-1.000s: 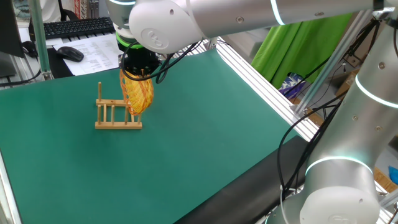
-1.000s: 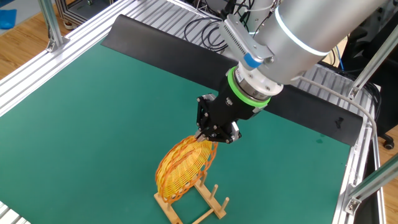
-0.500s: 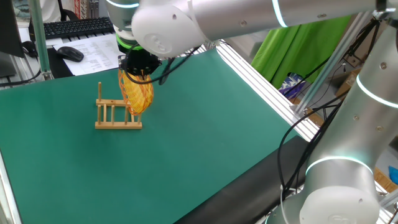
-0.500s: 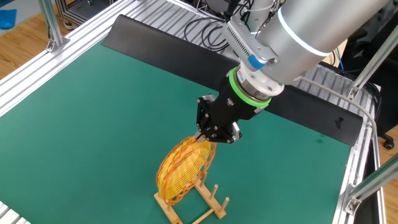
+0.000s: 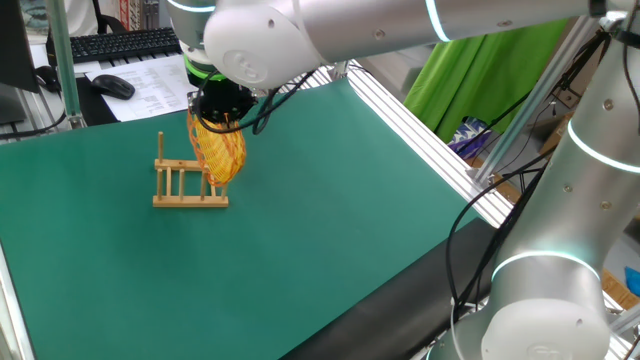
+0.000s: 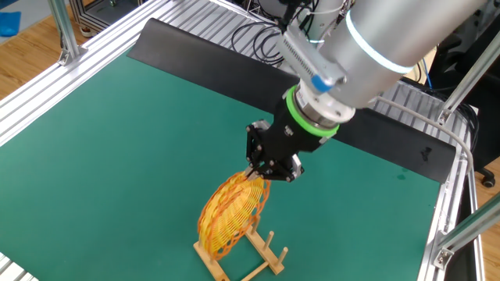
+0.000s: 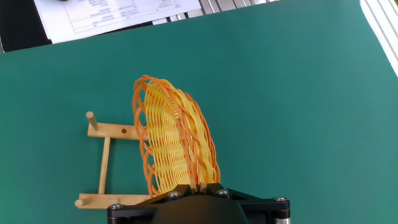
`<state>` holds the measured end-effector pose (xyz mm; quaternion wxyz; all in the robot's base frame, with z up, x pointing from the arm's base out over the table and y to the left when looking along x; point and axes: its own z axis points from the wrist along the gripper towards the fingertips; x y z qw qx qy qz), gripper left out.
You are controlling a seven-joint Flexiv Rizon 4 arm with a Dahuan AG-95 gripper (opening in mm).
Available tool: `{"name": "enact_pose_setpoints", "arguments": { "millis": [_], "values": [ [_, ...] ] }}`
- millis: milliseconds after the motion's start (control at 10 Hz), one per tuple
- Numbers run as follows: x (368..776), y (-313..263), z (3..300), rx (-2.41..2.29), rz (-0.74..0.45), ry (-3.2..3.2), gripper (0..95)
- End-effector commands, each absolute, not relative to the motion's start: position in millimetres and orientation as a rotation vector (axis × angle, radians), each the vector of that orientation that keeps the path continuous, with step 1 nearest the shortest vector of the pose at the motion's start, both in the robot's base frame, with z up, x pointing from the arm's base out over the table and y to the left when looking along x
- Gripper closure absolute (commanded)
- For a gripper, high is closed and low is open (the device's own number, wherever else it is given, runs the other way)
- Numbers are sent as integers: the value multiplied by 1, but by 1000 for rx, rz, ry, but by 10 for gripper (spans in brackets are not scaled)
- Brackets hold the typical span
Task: Put the dish on the dish rack
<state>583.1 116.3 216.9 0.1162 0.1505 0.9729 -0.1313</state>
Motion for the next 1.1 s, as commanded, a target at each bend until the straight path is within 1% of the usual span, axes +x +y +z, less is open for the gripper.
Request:
{"name": "enact_pose_setpoints", "arguments": {
  "millis": [100,700,1100],
  "values": [
    [579,113,225,439,-386,2860,950],
    [576,111,235,441,-408,2855,950],
    [575,110,238,463,-389,2873,950]
  ]
}}
